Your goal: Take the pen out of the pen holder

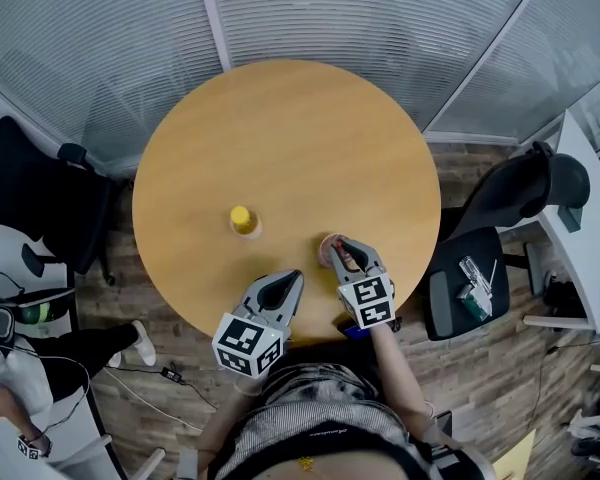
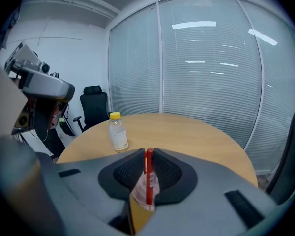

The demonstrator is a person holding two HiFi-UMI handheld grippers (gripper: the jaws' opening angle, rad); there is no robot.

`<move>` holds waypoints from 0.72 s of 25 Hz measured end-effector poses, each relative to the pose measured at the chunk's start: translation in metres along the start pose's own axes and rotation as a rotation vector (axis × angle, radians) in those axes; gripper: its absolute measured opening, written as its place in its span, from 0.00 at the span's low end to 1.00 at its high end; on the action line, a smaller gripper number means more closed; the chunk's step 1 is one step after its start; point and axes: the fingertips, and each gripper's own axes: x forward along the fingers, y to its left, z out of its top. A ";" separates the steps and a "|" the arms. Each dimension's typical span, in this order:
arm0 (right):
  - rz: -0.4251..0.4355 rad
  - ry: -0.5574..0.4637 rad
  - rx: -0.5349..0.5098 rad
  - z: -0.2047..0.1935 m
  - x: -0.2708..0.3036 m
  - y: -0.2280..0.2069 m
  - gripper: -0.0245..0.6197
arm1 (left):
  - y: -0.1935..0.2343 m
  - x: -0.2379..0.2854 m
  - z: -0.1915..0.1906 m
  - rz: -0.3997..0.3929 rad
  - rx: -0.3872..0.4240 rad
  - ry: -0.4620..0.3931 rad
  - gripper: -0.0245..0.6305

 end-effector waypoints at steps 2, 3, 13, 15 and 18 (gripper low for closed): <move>-0.001 -0.014 -0.009 0.008 -0.006 0.001 0.15 | -0.002 0.000 0.002 -0.002 0.002 -0.003 0.04; -0.003 -0.022 -0.011 0.012 -0.009 0.001 0.15 | -0.003 0.000 0.002 -0.004 0.004 -0.004 0.04; -0.019 -0.119 -0.031 0.054 -0.049 0.006 0.15 | -0.015 0.001 0.002 -0.024 0.017 -0.017 0.04; -0.024 -0.132 -0.045 0.062 -0.057 0.007 0.15 | -0.018 0.001 0.002 -0.028 0.019 -0.019 0.04; -0.028 -0.155 -0.057 0.073 -0.066 0.010 0.15 | -0.019 0.001 0.002 -0.031 0.020 -0.023 0.04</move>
